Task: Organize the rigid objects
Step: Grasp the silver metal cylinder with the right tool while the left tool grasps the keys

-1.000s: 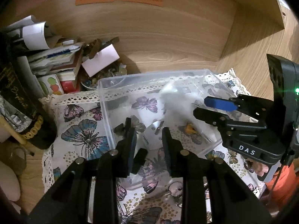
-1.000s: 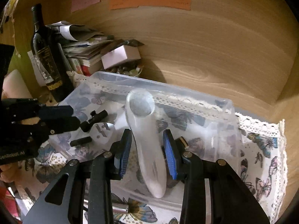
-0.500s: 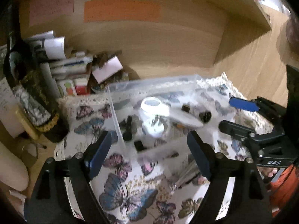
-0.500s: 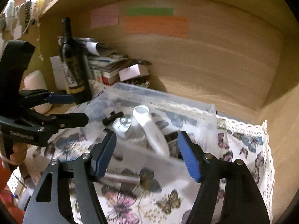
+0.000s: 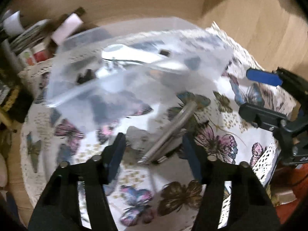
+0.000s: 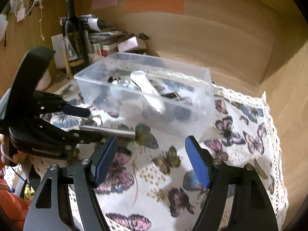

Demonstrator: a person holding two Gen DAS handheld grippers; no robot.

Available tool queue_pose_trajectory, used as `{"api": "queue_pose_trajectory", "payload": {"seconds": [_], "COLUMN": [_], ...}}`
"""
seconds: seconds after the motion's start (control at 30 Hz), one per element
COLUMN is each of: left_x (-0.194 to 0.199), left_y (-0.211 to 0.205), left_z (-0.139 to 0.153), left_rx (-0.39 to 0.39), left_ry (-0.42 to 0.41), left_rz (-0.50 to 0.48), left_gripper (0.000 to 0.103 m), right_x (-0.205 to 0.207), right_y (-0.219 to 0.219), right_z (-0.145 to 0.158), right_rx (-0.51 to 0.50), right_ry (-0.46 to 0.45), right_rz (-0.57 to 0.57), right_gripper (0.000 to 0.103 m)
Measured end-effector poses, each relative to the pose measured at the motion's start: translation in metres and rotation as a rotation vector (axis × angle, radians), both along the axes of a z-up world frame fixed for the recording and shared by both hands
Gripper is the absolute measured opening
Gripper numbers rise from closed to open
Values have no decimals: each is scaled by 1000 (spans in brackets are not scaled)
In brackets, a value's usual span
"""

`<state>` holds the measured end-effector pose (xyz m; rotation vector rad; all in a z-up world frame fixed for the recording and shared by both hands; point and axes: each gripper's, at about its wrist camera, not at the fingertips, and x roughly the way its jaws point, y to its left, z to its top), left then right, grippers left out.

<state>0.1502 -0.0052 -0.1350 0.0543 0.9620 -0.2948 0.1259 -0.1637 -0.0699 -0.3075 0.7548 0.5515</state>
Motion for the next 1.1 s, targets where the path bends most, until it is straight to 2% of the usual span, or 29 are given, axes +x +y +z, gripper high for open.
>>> {"api": "queue_pose_trajectory", "payload": {"seconds": [0.07, 0.1, 0.13, 0.2, 0.37, 0.4, 0.43, 0.67, 0.73, 0.83, 0.93, 1.03, 1.1], "left_x": [-3, -4, -5, -9, -22, -26, -31, -59, -63, -65, -60, -58, -56], "left_y": [-7, -9, -9, -7, 12, 17, 22, 68, 74, 80, 82, 80, 73], "left_z": [0, 0, -1, -1, 6, 7, 9, 11, 11, 13, 12, 10, 10], "left_rx": [37, 42, 43, 56, 8, 8, 7, -39, -39, -19, -43, -72, -70], "left_ry": [-33, -33, -36, -48, -53, -62, -70, -55, -51, -72, -61, -46, -49], "left_rz": [-4, -18, -22, -13, 23, 35, 45, 126, 132, 148, 135, 105, 78], "left_gripper": [44, 33, 27, 22, 14, 10, 1, 1, 1, 3, 11, 18, 22], "right_x": [-1, -1, -1, -1, 0, 0, 0, 3, 5, 9, 11, 11, 12], "right_y": [-3, -5, -5, -3, 14, 19, 24, 74, 83, 90, 96, 103, 102], "right_z": [-3, -4, -5, -6, -7, -7, -8, -22, -28, -31, -31, -43, -50], "right_rx": [-2, 0, 2, 5, 9, 7, 4, -51, -65, -28, -12, -55, -68], "right_ry": [8, 16, 22, 33, 48, 50, 53, 90, 113, 163, 173, 197, 217], "right_rz": [-8, -9, -8, -2, 48, 63, 76, 202, 210, 194, 166, 147, 137], "right_gripper": [70, 70, 70, 70, 70, 70, 70, 70, 70, 69, 69, 68, 59]}}
